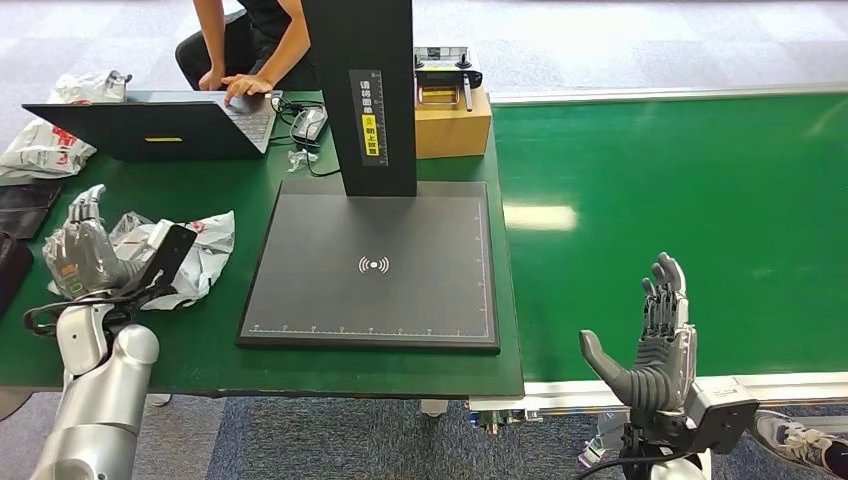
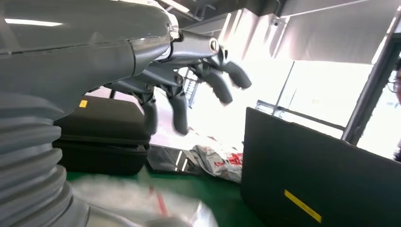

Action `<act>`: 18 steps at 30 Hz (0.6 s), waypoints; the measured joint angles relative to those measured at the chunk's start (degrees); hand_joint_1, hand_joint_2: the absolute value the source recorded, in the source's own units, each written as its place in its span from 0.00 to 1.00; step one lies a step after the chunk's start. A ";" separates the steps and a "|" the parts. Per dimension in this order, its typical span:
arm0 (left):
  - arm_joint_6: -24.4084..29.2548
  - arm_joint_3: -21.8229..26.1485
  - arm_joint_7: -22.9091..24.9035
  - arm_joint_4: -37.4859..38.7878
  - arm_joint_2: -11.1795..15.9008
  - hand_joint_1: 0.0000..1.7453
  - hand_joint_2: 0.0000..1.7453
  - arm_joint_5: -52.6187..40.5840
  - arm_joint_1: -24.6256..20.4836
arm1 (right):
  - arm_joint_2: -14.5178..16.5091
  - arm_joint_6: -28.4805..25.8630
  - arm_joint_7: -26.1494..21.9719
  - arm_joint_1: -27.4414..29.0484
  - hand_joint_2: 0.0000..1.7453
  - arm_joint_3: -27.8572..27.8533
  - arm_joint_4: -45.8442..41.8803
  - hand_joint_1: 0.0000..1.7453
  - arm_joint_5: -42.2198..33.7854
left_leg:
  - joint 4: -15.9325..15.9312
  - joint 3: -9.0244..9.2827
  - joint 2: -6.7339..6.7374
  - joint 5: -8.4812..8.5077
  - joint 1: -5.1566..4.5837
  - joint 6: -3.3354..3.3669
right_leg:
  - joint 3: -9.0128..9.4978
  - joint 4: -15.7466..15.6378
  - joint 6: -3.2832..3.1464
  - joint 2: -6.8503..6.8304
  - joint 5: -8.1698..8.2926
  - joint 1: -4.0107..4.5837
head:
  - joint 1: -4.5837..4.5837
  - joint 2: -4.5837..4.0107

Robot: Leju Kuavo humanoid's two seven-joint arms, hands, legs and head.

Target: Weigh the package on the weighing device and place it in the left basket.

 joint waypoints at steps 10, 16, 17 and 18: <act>-3.54 2.86 -8.80 -1.07 -0.89 0.00 1.00 13.16 -0.78 | 0.00 -0.10 0.41 -1.17 1.00 0.09 1.16 0.00 0.75 | 0.00 0.01 -0.03 0.00 0.00 0.00 | 0.00 0.00 0.00 -0.01 0.00 0.00 | 0.00 0.00; -23.69 2.90 -17.38 -3.19 -3.30 0.00 1.00 44.06 0.94 | 0.00 0.29 0.23 -1.06 1.00 0.11 1.31 0.00 1.11 | 0.00 0.01 -0.03 0.00 -0.02 0.00 | 0.01 0.00 0.00 -0.01 0.00 -0.02 | 0.01 0.00; -27.37 2.69 -18.50 -4.12 -3.86 0.00 1.00 48.76 1.77 | 0.00 0.43 0.17 -1.06 1.00 0.16 1.42 0.00 1.11 | 0.00 0.01 -0.02 -0.01 -0.02 0.01 | 0.01 -0.01 0.01 -0.01 0.00 -0.03 | 0.01 0.00; -30.99 2.34 -19.31 -5.11 -4.41 0.00 1.00 53.01 2.74 | 0.00 0.63 0.13 -1.07 1.00 0.27 1.57 0.00 1.12 | 0.00 0.01 -0.02 -0.02 -0.04 0.02 | 0.00 -0.01 0.01 -0.01 -0.01 -0.04 | 0.01 0.00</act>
